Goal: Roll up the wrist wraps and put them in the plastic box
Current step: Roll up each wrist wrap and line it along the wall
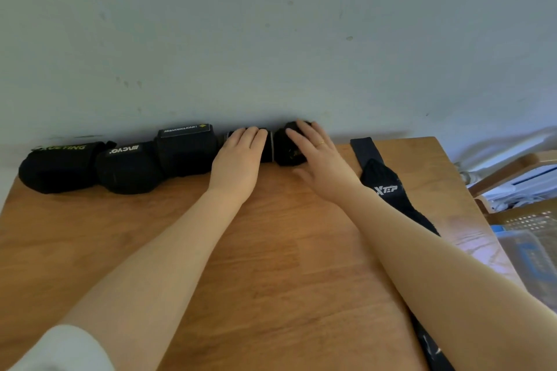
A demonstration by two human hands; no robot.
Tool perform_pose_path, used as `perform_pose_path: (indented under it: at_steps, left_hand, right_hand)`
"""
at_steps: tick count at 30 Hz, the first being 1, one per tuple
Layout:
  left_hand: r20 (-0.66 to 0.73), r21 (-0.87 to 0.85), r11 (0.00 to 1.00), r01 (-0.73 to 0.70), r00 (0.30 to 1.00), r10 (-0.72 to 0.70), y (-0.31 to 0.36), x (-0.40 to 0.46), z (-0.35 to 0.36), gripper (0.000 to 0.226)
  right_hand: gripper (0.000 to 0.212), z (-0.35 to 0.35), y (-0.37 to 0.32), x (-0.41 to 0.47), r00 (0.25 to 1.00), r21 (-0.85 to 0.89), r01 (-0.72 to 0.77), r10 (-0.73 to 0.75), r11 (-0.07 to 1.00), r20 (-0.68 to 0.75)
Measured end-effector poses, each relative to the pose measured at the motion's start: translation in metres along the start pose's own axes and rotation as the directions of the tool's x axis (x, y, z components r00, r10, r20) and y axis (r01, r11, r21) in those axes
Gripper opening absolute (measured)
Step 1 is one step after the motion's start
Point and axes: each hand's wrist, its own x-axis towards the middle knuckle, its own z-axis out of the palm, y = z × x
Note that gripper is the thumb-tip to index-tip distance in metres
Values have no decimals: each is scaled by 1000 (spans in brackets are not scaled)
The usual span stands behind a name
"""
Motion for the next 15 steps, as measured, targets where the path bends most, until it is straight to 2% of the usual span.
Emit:
perform_pose_path:
  at_steps: [2,4,6,10,15]
  left_hand:
    - [27,34,999,27,999,-28,5,0,1,60]
    - [29,73,996,42,999,-44,11,-6,2,65]
    - [22,69,997,37,999,-38,25,-22,1,70]
    - [114,-51,998,-27,993,33,70,-63,2,66]
    - [282,-183,982,-53,954,104,132,-116,15,54]
  right_hand:
    - [70,-2,-3,-13,999,64,20,-18,998,-29]
    - [64,-6,-9,-28,987,73,-49,59,996,-149]
    - [55,-9,-11,-50,971,73,-113,126,991,-204]
    - [47,-12,13,-116,960,-23,-259,255,965,-119]
    - [56,-22,42,-218,843,49,-531,534,846,-64]
